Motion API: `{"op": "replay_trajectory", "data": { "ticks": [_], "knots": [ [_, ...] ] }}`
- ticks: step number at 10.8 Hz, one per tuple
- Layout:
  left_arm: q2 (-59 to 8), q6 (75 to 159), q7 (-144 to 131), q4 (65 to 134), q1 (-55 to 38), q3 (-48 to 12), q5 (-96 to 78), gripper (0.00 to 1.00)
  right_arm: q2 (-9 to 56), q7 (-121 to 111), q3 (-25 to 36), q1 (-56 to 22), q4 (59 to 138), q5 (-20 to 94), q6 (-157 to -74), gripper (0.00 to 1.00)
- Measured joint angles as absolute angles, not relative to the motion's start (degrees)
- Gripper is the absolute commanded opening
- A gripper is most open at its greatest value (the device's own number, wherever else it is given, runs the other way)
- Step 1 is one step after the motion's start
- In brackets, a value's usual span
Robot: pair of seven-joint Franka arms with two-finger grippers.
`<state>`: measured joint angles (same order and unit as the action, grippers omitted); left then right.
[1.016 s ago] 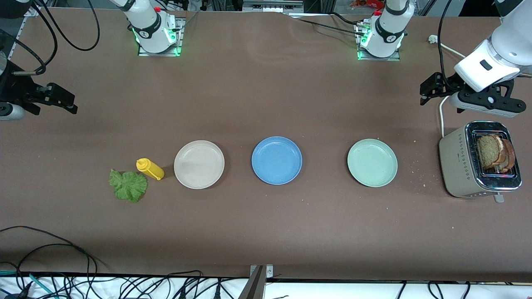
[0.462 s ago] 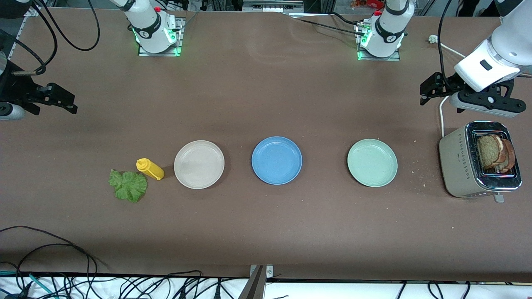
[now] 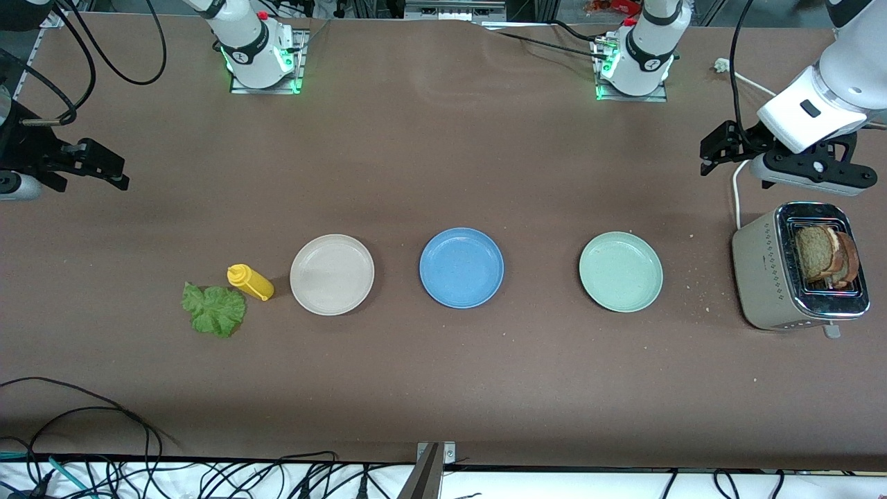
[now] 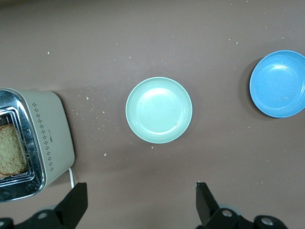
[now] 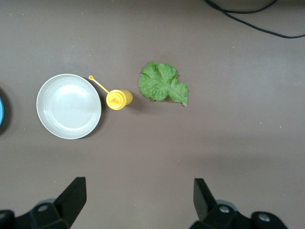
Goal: Make sandwich in blue plate with both arms
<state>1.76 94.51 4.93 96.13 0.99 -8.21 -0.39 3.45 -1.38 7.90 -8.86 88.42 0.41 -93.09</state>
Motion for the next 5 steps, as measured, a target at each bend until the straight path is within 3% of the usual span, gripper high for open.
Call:
{"op": "replay_trajectory", "data": {
  "ticks": [5],
  "knots": [
    [1.76,94.48,4.93,96.13,0.98,-8.21,-0.39,1.0,3.68,-1.32,8.06,-8.74,88.43,0.4,-92.56,1.0]
  ]
}}
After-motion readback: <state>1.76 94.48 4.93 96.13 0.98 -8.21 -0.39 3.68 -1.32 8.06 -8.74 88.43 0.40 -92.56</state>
